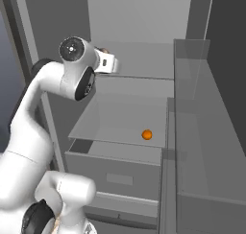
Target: Retrieve the banana and tangerine from the fridge and place them into the bowl on the dining table.
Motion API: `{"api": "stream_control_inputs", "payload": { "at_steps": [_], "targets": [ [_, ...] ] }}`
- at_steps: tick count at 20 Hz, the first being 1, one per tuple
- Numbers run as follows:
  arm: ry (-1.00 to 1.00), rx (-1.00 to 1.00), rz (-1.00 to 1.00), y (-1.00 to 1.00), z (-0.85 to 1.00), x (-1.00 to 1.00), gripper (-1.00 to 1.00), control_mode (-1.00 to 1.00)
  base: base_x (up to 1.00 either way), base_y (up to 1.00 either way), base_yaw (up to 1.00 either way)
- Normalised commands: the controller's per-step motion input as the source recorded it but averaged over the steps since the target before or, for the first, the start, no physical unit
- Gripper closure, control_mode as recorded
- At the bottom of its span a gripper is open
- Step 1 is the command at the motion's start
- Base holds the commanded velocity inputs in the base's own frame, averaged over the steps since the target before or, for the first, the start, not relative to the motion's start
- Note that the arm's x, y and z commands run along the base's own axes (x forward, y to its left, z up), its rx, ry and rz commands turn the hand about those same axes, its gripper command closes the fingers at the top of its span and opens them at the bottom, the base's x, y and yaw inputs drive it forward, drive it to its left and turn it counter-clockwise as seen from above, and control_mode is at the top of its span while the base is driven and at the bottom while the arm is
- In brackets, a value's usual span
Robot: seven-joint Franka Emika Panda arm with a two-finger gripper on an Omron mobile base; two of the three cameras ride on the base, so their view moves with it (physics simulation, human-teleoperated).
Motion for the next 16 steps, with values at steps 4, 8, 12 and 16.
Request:
{"api": "stream_control_inputs", "payload": {
  "at_steps": [4, 8, 12, 16],
  "targets": [
    [0.0, -0.01, 0.0, 0.0, -0.16, -1.0, 1.0, -1.0, 0.0, 0.0, 0.0],
    [-0.05, 0.0, 0.0, 0.0, -0.51, -1.0, 1.0, -1.0, 0.0, 0.0, 0.0],
    [-0.02, -0.01, 0.0, 0.0, -0.64, -1.0, 1.0, -1.0, 0.0, 0.0, 0.0],
    [0.03, -0.08, 0.0, 0.04, -0.67, -0.84, 1.0, -1.0, 0.0, 0.0, 0.0]
  ]
}}
